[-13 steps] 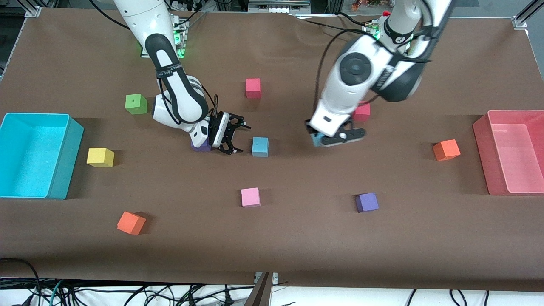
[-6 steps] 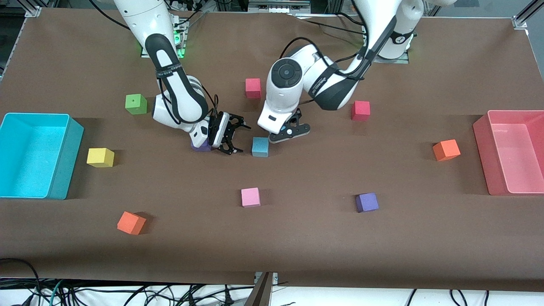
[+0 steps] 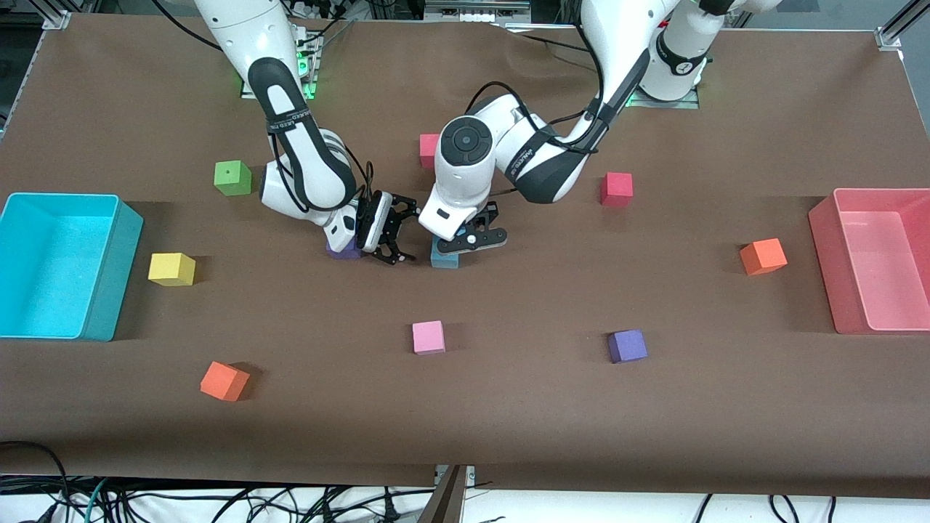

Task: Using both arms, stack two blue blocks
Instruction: 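Lower the held block onto the placed block and open the left gripper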

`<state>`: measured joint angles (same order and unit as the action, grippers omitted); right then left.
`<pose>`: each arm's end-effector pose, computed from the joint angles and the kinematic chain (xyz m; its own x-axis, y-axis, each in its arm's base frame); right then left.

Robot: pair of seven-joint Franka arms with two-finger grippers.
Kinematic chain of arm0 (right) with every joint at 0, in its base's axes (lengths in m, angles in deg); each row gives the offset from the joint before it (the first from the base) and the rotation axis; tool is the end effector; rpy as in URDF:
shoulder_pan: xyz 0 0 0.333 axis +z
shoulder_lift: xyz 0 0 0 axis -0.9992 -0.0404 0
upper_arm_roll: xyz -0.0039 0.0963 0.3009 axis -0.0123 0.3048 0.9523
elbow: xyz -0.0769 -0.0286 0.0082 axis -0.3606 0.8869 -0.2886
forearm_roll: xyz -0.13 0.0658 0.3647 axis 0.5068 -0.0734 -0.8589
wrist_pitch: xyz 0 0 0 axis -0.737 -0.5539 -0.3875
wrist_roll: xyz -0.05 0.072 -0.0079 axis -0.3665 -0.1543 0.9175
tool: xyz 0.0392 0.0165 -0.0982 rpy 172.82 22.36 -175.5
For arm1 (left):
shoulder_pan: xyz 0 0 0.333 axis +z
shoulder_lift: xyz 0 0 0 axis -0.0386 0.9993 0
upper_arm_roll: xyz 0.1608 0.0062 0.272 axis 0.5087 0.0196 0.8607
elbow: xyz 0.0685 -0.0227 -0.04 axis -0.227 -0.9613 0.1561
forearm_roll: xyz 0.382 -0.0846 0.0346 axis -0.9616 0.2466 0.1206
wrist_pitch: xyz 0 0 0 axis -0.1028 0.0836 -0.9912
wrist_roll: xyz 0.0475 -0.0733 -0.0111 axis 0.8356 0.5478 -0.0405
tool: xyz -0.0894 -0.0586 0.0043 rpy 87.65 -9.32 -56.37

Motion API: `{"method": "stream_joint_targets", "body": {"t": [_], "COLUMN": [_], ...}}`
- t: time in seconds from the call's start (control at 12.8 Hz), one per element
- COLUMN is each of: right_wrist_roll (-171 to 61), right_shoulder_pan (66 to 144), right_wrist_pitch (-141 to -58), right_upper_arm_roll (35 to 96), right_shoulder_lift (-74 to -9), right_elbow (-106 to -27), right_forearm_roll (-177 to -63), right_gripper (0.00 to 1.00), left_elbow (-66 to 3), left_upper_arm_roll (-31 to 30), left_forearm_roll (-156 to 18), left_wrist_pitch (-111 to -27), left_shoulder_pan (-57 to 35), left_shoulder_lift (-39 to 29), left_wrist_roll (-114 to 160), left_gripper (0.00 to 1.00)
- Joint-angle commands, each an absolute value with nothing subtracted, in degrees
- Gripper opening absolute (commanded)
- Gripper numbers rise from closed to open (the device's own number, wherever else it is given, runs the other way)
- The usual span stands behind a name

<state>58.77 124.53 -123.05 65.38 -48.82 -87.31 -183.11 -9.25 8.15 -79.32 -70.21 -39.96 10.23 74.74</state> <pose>0.4809 0.2941 0.1485 0.4165 0.5533 0.7214 0.9065 -0.3131 -0.2832 0.5185 -0.5222 0.3111 0.9750 0.2116 -0.0675 0.2154 -0.9750 0.0551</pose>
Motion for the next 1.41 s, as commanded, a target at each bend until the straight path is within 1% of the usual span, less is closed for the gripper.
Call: {"method": "stream_joint_targets", "body": {"t": [0.0,0.71,0.94,1.02,1.1,1.18,1.33], "right_wrist_roll": [60.38,60.38,60.38,60.38,60.38,60.29,60.38], "right_shoulder_pan": [123.98,123.98,123.98,123.98,123.98,123.98,123.98], "right_wrist_pitch": [-122.52,-122.52,-122.52,-122.52,-122.52,-122.52,-122.52], "right_upper_arm_roll": [65.79,65.79,65.79,65.79,65.79,65.79,65.79], "right_shoulder_lift": [-48.70,-48.70,-48.70,-48.70,-48.70,-48.70,-48.70], "right_elbow": [-87.55,-87.55,-87.46,-87.46,-87.46,-87.46,-87.46], "right_forearm_roll": [-184.46,-184.46,-184.46,-184.46,-184.46,-184.46,-184.46], "right_gripper": [1.00,1.00,1.00,1.00,1.00,1.00,1.00], "left_elbow": [-4.36,-3.91,-4.00,-4.00,-4.09,-4.26,-4.27], "left_upper_arm_roll": [9.76,10.56,10.56,10.56,10.82,10.91,10.91], "left_forearm_roll": [-79.36,-79.36,-79.36,-79.27,-79.27,-79.36,-79.45], "left_wrist_pitch": [-69.74,-74.49,-74.49,-74.58,-74.58,-74.49,-74.49], "left_shoulder_pan": [-42.37,-44.57,-44.66,-44.66,-44.66,-44.66,-44.66], "left_shoulder_lift": [13.77,16.41,16.77,16.77,16.85,16.86,16.77], "left_wrist_roll": [71.43,70.19,70.46,70.45,70.54,70.28,70.63], "left_gripper": [0.00,0.00,0.00,0.06,0.35,0.99,1.00]}}
